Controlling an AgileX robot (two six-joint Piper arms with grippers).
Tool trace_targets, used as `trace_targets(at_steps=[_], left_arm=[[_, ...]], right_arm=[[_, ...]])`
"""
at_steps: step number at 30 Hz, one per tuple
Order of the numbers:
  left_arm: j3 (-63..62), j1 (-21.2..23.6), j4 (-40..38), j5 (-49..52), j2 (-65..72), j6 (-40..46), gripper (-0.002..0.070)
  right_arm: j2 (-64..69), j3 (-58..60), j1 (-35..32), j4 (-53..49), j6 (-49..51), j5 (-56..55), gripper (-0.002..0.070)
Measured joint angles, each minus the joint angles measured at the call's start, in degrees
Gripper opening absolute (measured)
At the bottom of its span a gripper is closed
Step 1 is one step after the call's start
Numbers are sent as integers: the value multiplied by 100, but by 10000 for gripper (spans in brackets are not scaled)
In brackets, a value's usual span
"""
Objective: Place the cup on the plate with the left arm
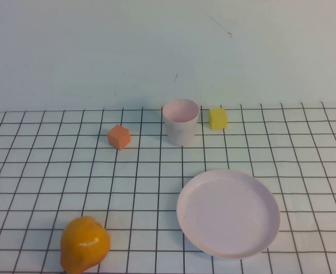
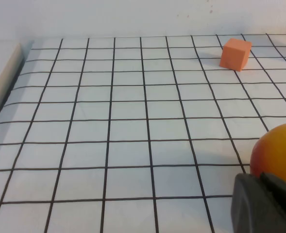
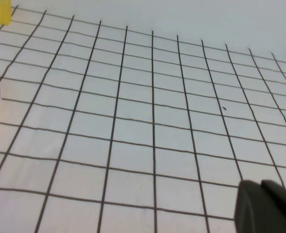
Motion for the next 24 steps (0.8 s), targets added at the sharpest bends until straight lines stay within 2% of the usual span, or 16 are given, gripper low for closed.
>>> trace_targets(at_steps=[8, 18, 24], left_arm=[[22, 0, 0, -353, 0, 0, -3], [34, 0, 0, -3151, 0, 0, -3], [34, 0, 0, -3990, 0, 0, -2]], right_arm=[[0, 0, 0, 0, 0, 0, -2], [0, 0, 0, 0, 0, 0, -2], [0, 0, 0, 0, 0, 0, -2]])
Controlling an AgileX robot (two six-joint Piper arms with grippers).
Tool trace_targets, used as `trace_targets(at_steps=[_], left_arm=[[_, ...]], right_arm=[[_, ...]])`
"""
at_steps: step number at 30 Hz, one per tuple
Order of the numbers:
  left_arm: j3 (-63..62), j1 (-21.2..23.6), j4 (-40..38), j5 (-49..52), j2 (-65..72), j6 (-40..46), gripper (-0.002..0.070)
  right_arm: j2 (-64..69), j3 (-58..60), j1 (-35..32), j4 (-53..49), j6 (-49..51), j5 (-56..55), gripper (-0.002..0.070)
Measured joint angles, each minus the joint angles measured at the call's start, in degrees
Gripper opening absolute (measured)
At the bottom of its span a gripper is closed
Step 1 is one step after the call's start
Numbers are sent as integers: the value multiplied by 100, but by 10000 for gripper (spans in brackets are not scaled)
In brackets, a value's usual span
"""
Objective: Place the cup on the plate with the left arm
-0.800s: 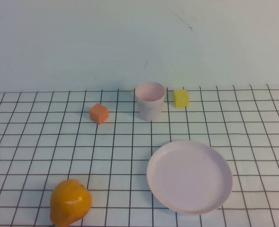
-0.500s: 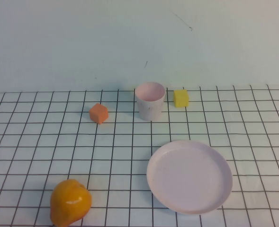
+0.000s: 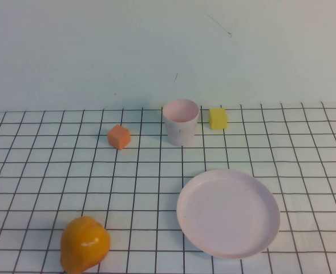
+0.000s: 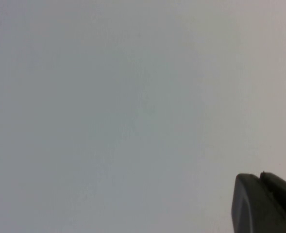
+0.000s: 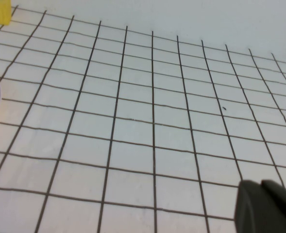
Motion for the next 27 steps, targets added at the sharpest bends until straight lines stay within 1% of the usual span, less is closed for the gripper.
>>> trace_targets(at_steps=[19, 24, 27], left_arm=[[0, 0, -12, -179, 0, -313, -2], [-264, 0, -12, 245, 0, -327, -2], [-430, 0, -12, 172, 0, -327, -2]], right_arm=[[0, 0, 0, 0, 0, 0, -2], [0, 0, 0, 0, 0, 0, -2], [0, 0, 0, 0, 0, 0, -2]])
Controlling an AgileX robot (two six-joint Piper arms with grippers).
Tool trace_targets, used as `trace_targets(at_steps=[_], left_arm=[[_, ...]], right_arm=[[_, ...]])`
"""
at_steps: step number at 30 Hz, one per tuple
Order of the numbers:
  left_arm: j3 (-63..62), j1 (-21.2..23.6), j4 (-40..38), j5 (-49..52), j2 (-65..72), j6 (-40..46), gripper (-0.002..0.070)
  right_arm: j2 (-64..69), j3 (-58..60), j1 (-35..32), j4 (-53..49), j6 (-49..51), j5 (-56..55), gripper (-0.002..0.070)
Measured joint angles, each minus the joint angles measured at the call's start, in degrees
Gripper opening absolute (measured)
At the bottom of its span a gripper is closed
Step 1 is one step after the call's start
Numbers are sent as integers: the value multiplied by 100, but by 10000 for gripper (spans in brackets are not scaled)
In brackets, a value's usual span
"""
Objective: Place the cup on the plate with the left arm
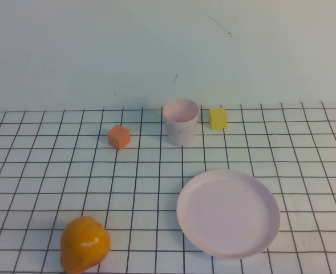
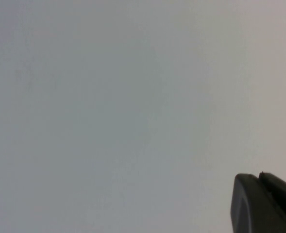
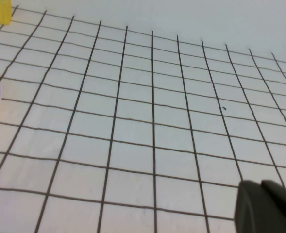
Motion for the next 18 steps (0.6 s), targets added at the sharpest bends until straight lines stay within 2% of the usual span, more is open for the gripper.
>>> trace_targets(at_steps=[8, 10, 14, 18], left_arm=[[-28, 0, 0, -308, 0, -4, 0], [-28, 0, 0, -313, 0, -4, 19], [-28, 0, 0, -323, 0, -4, 149], [-28, 0, 0, -335, 0, -4, 370]], right_arm=[[0, 0, 0, 0, 0, 0, -2], [0, 0, 0, 0, 0, 0, -2], [0, 0, 0, 0, 0, 0, -2], [0, 0, 0, 0, 0, 0, -2]])
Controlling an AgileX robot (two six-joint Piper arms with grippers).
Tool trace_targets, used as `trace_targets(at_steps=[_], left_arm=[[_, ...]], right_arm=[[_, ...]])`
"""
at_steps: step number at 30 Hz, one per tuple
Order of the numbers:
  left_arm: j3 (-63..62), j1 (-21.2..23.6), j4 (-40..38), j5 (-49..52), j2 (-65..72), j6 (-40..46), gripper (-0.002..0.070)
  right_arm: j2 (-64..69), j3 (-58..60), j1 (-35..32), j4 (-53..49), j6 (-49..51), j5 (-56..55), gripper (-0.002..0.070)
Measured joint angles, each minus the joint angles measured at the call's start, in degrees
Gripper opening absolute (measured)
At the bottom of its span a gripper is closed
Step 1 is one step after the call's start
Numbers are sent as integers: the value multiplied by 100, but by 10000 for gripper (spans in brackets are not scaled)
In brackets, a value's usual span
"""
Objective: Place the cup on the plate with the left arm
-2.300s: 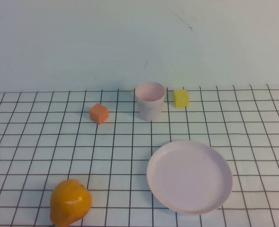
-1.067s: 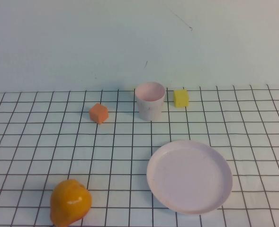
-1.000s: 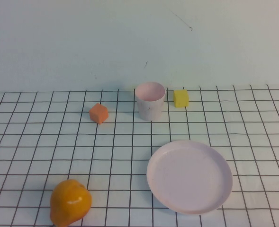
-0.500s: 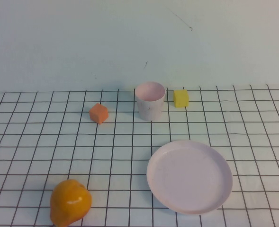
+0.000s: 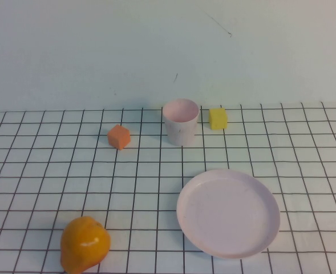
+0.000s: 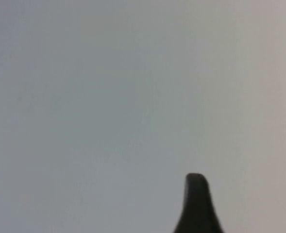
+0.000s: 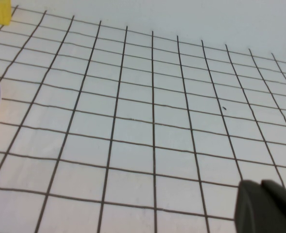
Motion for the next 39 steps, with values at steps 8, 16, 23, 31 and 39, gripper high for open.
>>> trace_targets(at_steps=[8, 16, 23, 31, 39], left_arm=[[-170, 0, 112, -51, 0, 0, 483], [-1477, 0, 669, 2012, 257, 0, 473], [-2968, 0, 207, 4346, 1618, -134, 473], [-4172, 0, -674, 6909, 3565, 30, 473], [-4361, 0, -1978, 6302, 5375, 1348, 441]], right_arm=[[0, 0, 0, 0, 0, 0, -2], [0, 0, 0, 0, 0, 0, -2], [0, 0, 0, 0, 0, 0, -2], [0, 0, 0, 0, 0, 0, -2], [0, 0, 0, 0, 0, 0, -2]])
